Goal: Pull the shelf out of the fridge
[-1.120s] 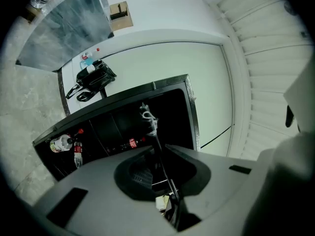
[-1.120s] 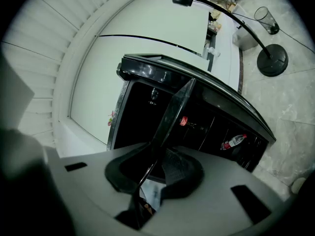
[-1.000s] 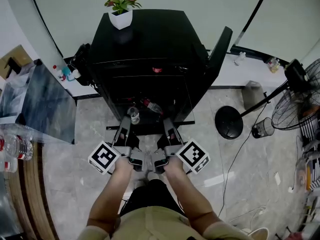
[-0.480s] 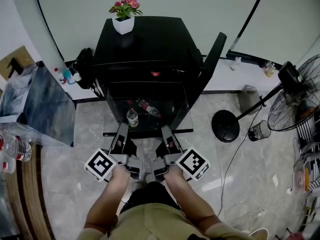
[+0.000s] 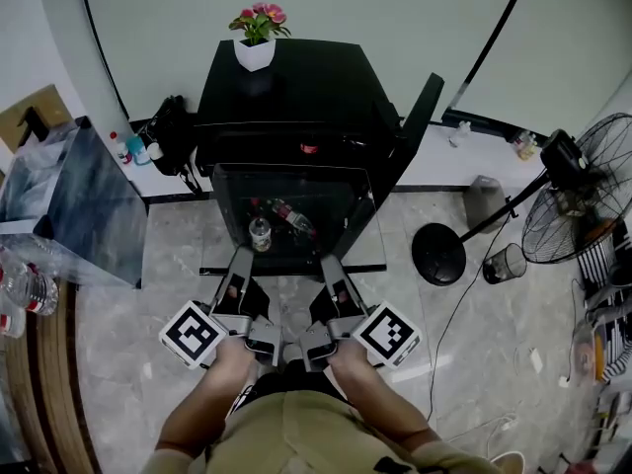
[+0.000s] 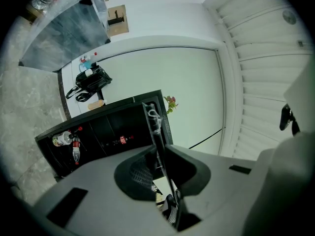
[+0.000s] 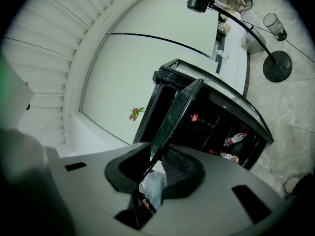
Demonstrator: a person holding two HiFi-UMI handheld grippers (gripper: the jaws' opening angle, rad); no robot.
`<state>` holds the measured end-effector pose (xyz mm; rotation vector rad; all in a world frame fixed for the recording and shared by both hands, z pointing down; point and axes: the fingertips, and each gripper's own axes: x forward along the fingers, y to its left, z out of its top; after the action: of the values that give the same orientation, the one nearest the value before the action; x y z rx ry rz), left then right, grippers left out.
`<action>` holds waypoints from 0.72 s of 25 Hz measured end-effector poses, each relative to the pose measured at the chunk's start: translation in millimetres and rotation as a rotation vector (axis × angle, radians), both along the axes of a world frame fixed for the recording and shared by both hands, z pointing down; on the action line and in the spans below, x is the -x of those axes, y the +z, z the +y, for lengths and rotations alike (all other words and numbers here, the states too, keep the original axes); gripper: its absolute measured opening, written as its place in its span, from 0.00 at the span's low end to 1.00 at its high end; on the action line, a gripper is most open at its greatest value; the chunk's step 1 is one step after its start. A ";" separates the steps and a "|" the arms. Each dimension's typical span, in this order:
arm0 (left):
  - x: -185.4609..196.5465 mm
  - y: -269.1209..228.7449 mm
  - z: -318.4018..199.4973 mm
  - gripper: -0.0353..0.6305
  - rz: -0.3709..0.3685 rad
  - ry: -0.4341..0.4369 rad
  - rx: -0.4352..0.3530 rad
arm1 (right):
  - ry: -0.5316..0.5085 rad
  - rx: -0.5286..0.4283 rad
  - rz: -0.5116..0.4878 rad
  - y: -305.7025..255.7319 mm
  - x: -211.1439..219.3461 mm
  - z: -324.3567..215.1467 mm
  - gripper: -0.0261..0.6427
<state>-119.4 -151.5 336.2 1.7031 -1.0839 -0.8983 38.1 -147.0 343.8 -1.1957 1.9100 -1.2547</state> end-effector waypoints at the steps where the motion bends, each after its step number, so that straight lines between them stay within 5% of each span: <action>1: 0.6 -2.1 2.3 0.13 -0.001 0.001 0.001 | -0.004 -0.004 0.005 -2.2 0.3 2.2 0.16; 18: 6.1 -39.1 28.2 0.13 0.050 -0.001 -0.054 | -0.031 -0.095 0.015 -46.8 8.1 27.6 0.17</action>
<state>-125.4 -123.2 297.1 1.7150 -1.0352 -0.9738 29.9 -119.4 297.0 -1.1338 1.9828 -1.1595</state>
